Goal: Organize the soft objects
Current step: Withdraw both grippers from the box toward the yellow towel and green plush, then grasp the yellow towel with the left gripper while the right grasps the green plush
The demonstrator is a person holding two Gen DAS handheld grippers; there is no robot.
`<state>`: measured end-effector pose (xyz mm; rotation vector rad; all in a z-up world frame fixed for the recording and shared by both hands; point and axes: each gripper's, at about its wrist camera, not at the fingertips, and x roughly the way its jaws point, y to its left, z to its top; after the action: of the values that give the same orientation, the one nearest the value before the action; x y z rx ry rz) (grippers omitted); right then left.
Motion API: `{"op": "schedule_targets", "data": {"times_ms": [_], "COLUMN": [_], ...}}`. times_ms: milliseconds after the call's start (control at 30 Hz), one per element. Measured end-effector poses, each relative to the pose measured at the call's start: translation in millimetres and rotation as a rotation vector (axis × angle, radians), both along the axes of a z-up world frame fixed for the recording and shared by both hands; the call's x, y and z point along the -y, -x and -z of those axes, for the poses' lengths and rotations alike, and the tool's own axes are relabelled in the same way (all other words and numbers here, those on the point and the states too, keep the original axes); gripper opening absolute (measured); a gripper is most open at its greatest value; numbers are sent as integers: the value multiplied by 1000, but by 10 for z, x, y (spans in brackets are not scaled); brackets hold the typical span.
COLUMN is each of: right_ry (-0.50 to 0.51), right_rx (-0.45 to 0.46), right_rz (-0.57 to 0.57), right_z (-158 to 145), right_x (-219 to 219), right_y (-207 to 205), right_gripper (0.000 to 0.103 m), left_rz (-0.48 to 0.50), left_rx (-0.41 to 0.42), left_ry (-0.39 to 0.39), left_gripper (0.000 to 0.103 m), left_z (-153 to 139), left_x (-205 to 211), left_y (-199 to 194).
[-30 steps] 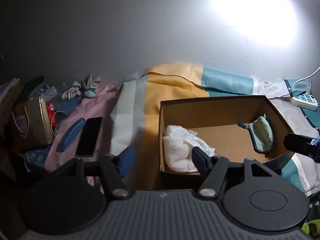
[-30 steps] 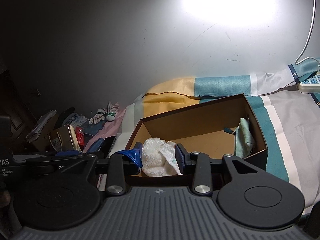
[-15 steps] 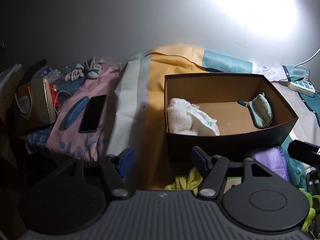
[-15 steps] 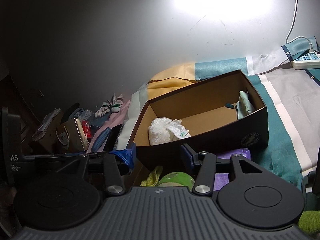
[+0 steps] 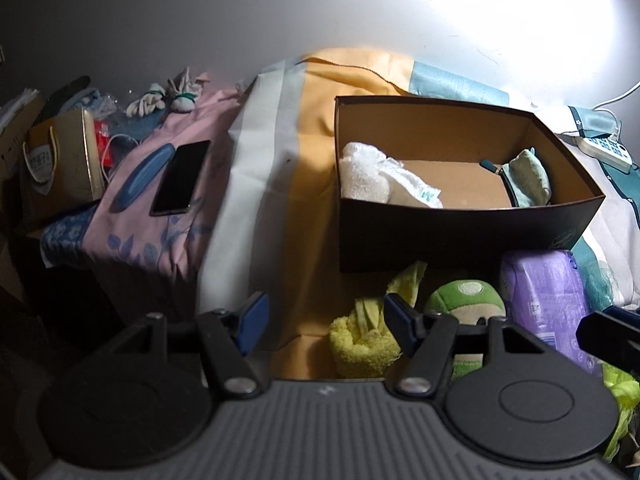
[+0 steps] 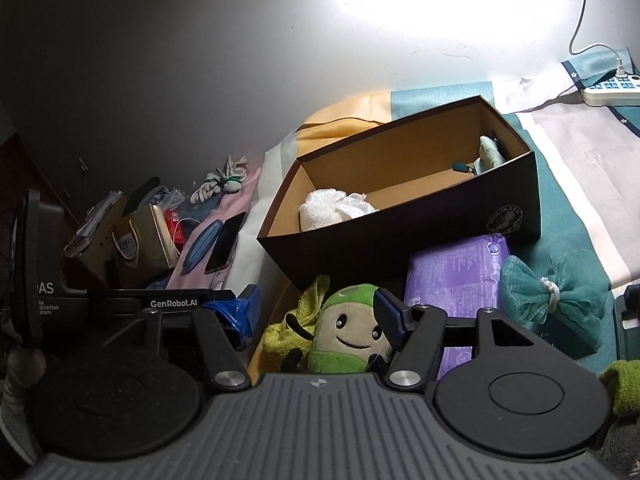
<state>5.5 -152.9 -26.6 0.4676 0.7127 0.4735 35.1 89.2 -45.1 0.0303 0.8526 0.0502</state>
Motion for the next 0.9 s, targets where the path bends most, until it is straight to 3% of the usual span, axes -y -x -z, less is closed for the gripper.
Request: {"op": "schedule_targets", "data": {"times_ms": [300,433,600,733,900], "right_ry": [46,87,158,155,149], "right_rx": [-24,-15,11,10,18], "right_rz": [-41,-85,-120,-125,-102], "right_z": [190,257,310,319,291], "right_x": [8,22,0,11,36], "right_y": [167,262,347,347,319], "right_gripper": [53,56,58,58,59], "left_rz": [9,23,78,150,203], "left_rx": [-61,-77,-93,-92,-101], "left_ry": [43,103,122,143,77], "left_gripper": [66,66,67,67,67], "left_z": [310,442,583,684,858], "left_x": [-128,-215,-200,-141,-54], "left_y": [104,159,132,40,-125]}}
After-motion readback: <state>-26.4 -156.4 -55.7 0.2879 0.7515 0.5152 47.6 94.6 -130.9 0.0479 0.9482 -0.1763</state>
